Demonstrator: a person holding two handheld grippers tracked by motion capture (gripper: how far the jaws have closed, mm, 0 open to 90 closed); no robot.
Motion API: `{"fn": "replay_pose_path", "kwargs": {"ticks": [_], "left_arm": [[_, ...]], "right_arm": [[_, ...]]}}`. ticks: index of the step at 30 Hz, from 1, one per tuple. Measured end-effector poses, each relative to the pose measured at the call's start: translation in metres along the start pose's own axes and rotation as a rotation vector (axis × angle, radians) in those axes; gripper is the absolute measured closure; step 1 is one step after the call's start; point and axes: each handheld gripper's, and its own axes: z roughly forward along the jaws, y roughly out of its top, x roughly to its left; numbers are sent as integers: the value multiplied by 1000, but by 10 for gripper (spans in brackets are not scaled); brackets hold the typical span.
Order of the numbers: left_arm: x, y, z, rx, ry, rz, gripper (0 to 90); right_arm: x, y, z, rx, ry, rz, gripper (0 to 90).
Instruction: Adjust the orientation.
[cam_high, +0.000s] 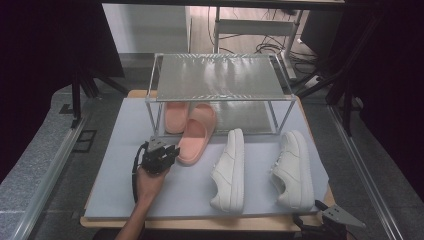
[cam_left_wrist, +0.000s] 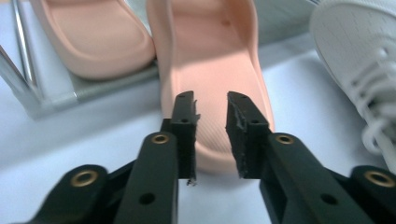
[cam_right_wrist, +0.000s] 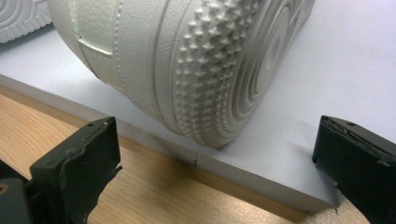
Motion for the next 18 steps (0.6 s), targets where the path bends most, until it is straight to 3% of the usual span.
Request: {"fn": "replay_pose_path", "kwargs": {"ticks": [9,18], "left_arm": [[-8,-18,1,64,-26,44,862],[-11,-25,9,135,-13,75,871]], "right_arm": [[0,0,0,0,-1,-1,6],[0,0,0,1,-1,-2,6]]}}
